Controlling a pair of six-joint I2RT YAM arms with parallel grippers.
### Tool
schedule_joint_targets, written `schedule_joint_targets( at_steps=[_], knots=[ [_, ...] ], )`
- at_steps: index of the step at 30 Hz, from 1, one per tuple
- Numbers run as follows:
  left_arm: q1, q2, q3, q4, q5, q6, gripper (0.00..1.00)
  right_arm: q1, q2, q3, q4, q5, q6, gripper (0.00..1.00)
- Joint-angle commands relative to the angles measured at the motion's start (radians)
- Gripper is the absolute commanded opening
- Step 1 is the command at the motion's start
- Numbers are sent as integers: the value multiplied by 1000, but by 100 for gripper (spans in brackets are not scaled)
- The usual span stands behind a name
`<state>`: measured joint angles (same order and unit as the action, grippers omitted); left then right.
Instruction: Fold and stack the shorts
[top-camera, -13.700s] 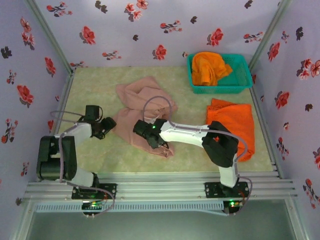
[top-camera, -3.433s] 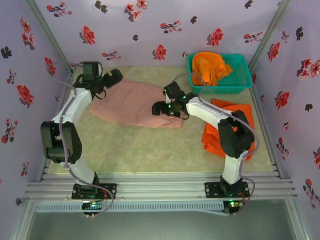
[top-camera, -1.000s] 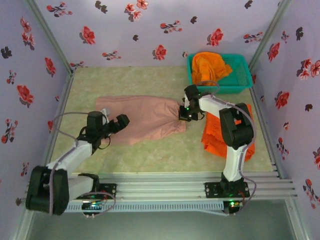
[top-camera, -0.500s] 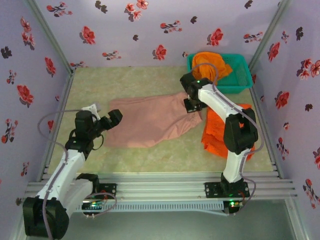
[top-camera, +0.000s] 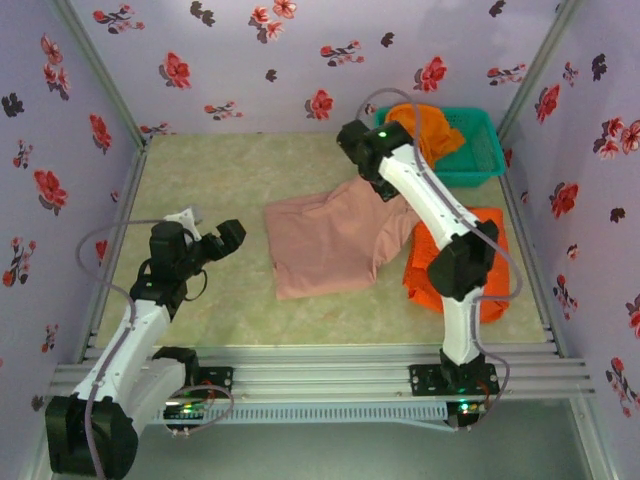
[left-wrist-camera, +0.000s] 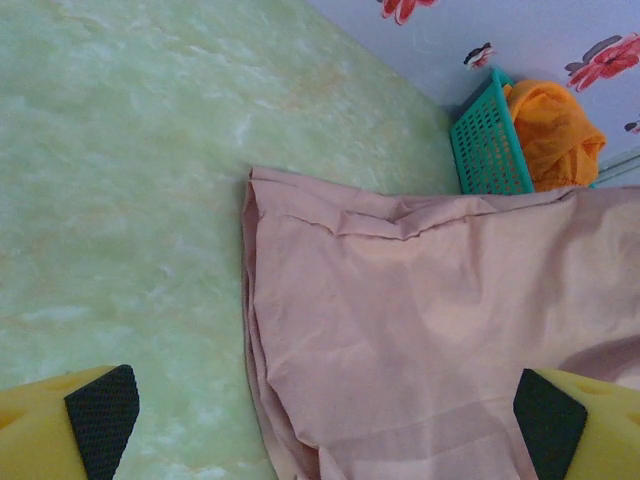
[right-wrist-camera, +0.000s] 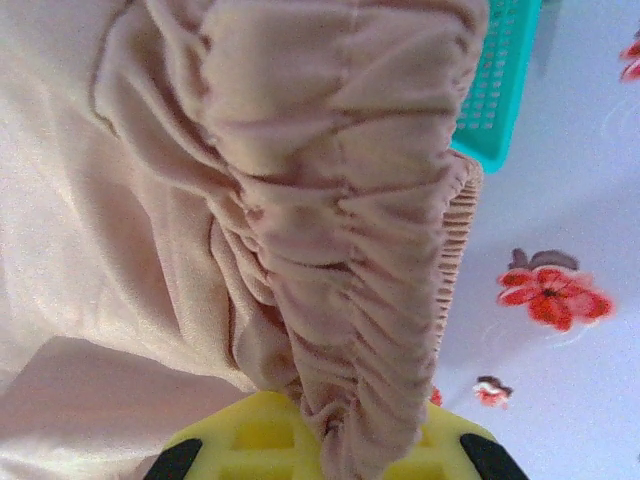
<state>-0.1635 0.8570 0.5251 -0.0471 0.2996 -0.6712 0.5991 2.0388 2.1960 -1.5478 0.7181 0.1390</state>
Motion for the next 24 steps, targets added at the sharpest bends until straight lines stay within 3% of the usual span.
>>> schedule_joint_targets(
  at_steps=[1,10,16,21,24],
  knots=[
    [-8,-16,-27,17,21,-5,100,88,103,149,-185,92,64,0],
    [-11,-18,-79,44,11,-27,99,276,296,414,-241,70,169,0],
    [-11,-23,-118,65,-26,-64,99,362,359,428,-188,4,219,0],
    [-10,-38,-151,89,-64,-107,99,415,398,427,-96,-135,232,6],
    [-11,-52,-164,101,-81,-131,99,431,402,416,26,-362,229,20]
  ],
)
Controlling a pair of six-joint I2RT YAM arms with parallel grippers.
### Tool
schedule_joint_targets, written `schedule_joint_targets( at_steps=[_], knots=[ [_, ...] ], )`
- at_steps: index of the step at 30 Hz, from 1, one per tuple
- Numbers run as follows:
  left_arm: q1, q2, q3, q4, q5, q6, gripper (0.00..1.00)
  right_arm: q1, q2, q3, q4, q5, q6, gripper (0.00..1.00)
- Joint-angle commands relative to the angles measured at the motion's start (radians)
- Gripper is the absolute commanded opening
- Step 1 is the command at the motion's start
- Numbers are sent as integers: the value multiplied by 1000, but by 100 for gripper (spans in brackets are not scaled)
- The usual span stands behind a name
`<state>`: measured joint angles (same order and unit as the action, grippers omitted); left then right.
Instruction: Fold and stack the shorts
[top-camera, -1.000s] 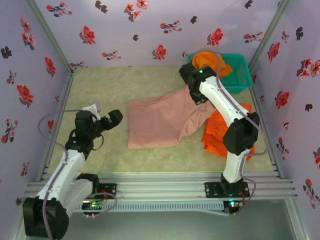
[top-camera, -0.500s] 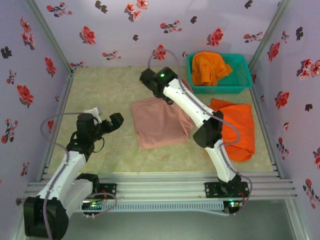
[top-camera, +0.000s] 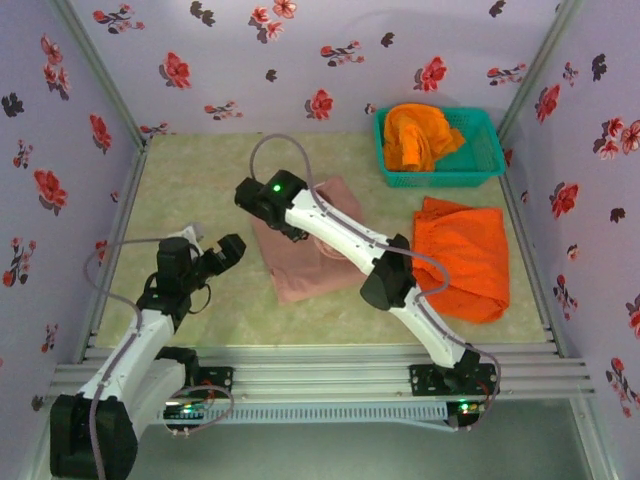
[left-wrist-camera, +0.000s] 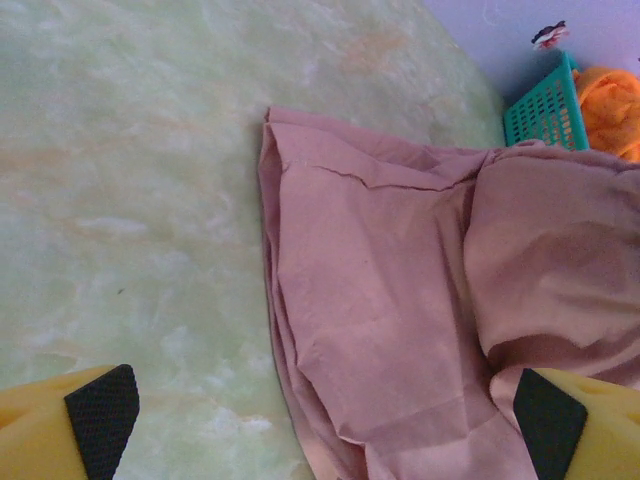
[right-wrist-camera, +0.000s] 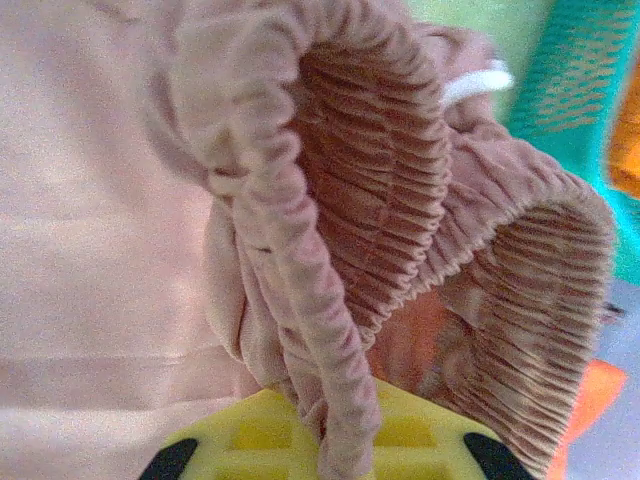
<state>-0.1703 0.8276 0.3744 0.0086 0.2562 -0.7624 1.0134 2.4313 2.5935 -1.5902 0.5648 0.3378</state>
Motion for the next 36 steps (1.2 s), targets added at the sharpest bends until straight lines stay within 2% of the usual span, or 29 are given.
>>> schedule_joint_targets(
  at_steps=[1,2,4,7,10,11,13,16,19,23,29,36],
  knots=[
    [-5,-29,-13,47,-41,-47,99,16,9,17,117,-326,30,26],
    [-5,-34,-12,47,-43,-50,99,14,6,16,159,-424,30,31],
    [0,-58,1,37,-47,-52,99,10,-22,0,255,-625,38,51],
    [18,-115,40,-16,-66,-59,99,-11,-139,-112,411,-827,62,69],
    [27,-154,80,-28,-40,-66,99,-64,-359,-404,691,-989,128,77],
    [28,-149,99,-28,-12,-67,99,-88,-446,-532,811,-1023,162,82],
    [26,-117,139,-11,65,-73,99,-137,-589,-738,978,-1006,207,98],
    [12,-21,200,5,181,-91,99,-210,-721,-939,1023,-897,211,99],
    [-38,108,290,-82,197,-73,99,-273,-777,-1072,1034,-878,242,99],
    [-118,309,396,-132,189,-26,96,-321,-818,-1248,1140,-874,312,99],
    [-165,590,550,-237,117,22,89,-358,-847,-1398,1199,-839,367,99],
    [-195,786,661,-233,75,30,69,-390,-892,-1488,1218,-809,375,99]
  ],
)
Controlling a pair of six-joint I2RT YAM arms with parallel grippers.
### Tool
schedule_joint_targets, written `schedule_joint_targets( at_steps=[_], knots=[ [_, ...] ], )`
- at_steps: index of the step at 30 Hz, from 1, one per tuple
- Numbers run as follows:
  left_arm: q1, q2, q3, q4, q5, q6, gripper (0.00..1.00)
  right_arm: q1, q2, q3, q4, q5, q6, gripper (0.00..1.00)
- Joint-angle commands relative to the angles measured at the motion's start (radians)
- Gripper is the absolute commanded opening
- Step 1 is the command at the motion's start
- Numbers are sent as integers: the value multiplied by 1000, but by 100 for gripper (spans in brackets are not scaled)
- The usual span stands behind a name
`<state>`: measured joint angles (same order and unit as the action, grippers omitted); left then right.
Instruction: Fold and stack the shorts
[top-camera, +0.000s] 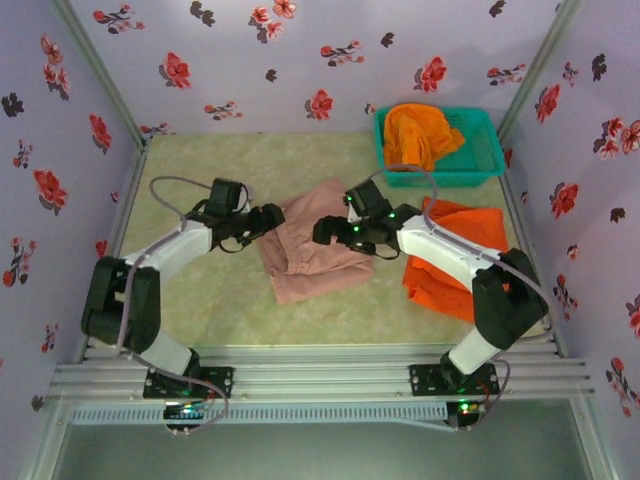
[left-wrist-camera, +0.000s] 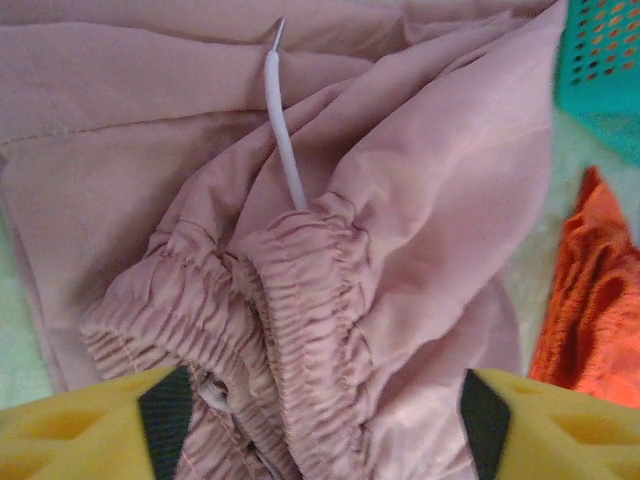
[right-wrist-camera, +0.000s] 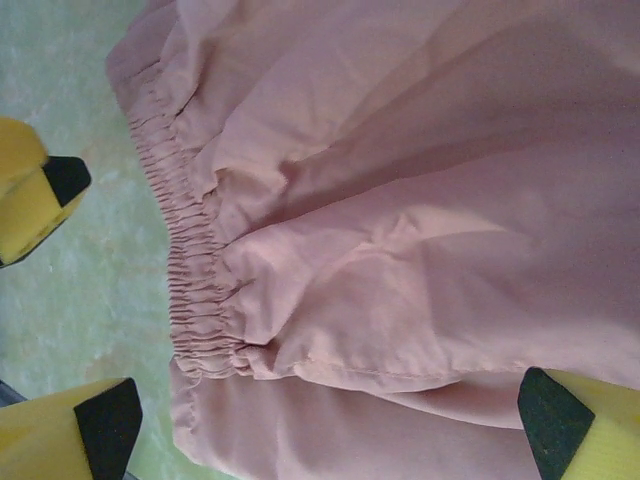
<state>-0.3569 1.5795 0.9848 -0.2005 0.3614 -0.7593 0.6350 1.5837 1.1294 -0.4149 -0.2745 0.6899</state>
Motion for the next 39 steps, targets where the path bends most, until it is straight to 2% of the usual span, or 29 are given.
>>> schedule_joint_targets(
  at_steps=[1,7,16,23,29,39],
  knots=[
    [-10,58,64,-24,-32,28,67,-15,-48,-34,45,30,24,99],
    [-16,155,103,-25,-34,17,52,-30,-74,-73,53,33,24,99],
    [-22,221,156,1,-30,-6,37,-38,-86,-102,62,32,25,99],
    [-28,253,180,0,-27,-8,29,-41,-83,-120,70,32,24,99],
    [-34,242,193,-15,-25,1,0,-44,-86,-123,70,34,21,99],
    [-6,8,231,-231,-93,114,0,-58,-102,-152,70,40,18,99]
  ],
)
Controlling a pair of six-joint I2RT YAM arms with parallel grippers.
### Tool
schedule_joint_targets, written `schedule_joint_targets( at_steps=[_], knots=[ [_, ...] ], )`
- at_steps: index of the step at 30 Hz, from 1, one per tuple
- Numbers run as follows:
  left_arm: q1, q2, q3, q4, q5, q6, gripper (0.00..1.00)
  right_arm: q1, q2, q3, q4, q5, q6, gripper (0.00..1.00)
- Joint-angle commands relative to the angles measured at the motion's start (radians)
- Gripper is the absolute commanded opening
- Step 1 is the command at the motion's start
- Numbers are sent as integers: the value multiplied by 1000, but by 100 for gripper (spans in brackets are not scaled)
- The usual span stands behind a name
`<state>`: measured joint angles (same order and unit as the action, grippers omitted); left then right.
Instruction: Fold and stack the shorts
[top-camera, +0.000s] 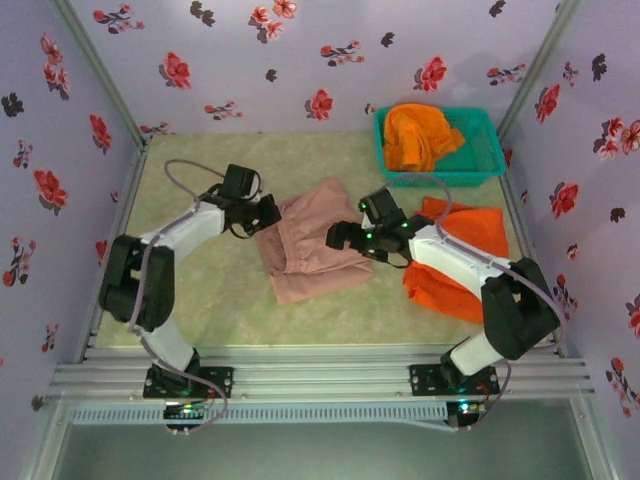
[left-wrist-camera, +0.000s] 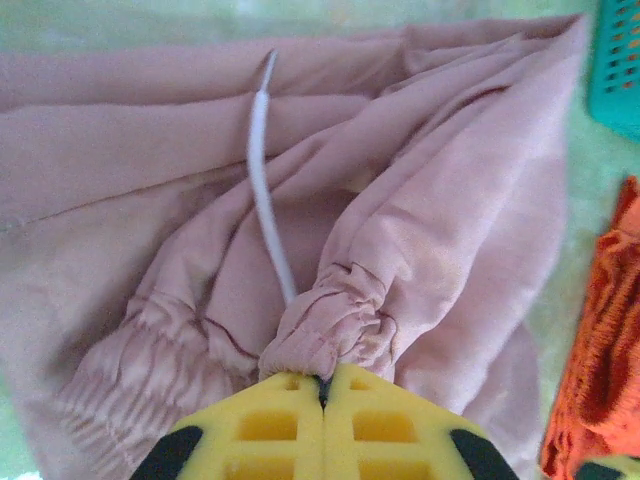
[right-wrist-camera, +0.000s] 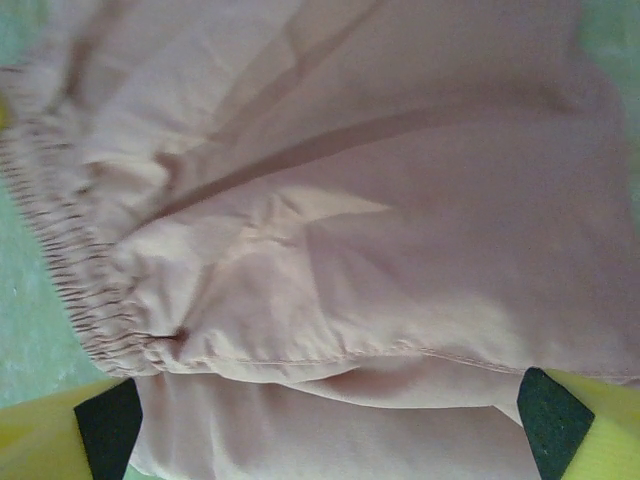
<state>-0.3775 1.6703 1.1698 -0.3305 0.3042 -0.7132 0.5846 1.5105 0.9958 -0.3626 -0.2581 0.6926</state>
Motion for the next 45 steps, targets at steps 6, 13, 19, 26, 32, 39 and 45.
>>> schedule_joint_targets(
  at_steps=[6,13,19,26,32,39,45],
  knots=[
    [75,-156,14,-200,-39,138,0,-12,-37,-40,18,23,12,99],
    [172,-82,-136,-95,-9,175,0,-14,-31,-42,14,22,9,99],
    [291,48,-193,63,16,205,0,-14,-14,-45,10,4,6,99],
    [328,121,-169,153,11,228,16,-8,-28,-57,36,-46,0,99],
    [322,-120,-179,115,32,237,64,13,-49,-6,44,-74,-19,99],
    [241,-477,-223,56,140,104,99,15,100,232,31,-78,-15,99],
    [113,-522,-386,268,220,-108,99,15,362,557,30,-134,42,99]
  ],
)
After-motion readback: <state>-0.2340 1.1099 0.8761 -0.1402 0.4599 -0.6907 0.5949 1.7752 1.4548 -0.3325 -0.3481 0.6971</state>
